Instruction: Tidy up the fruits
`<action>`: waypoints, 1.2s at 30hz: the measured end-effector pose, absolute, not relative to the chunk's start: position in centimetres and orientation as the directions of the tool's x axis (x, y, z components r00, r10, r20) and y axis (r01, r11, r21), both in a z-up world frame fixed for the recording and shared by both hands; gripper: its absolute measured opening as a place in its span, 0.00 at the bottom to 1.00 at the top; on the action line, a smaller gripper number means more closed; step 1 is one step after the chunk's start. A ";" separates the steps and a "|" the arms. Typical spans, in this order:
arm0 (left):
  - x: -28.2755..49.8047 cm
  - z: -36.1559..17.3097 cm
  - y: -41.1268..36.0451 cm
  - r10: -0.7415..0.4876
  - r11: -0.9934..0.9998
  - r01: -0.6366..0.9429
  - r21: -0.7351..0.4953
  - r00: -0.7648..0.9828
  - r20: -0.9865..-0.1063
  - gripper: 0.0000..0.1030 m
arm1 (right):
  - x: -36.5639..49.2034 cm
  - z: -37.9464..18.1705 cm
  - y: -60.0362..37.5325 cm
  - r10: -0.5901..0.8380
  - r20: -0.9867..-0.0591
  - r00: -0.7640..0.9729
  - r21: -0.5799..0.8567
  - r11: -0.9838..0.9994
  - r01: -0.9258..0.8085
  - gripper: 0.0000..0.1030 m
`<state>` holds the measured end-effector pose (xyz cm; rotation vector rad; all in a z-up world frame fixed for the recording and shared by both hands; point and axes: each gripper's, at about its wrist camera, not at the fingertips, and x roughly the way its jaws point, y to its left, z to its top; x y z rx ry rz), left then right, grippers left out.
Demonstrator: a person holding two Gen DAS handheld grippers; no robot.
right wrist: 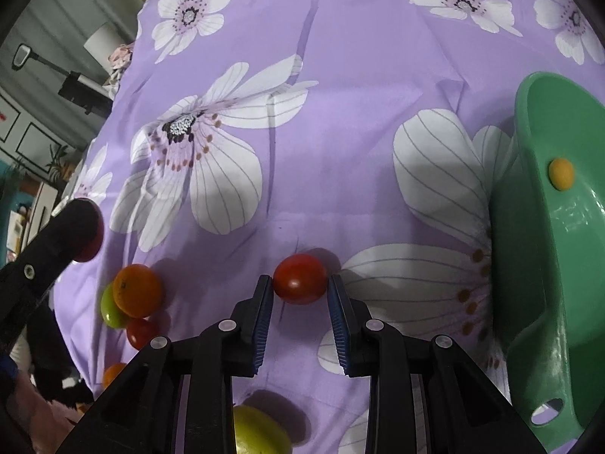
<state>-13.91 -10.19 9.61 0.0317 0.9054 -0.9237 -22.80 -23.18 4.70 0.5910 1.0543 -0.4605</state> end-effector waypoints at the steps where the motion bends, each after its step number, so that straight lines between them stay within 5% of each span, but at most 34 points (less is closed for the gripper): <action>1: -14.2 9.7 -10.4 -0.667 0.634 0.703 -0.322 0.287 -0.687 0.26 | -22.6 5.1 -23.2 -0.088 -0.897 0.434 0.224 0.755 0.616 0.30; 15: -21.3 13.0 -17.6 -0.724 0.505 0.829 -0.242 0.253 -0.642 0.26 | -33.0 15.2 -27.5 -0.423 -0.665 0.615 0.274 0.628 0.728 0.30; 36: -27.7 10.6 -25.9 -0.678 0.332 0.913 -0.237 0.056 -0.733 0.26 | -40.1 12.8 -33.4 -0.473 -0.757 0.450 0.299 0.361 0.883 0.30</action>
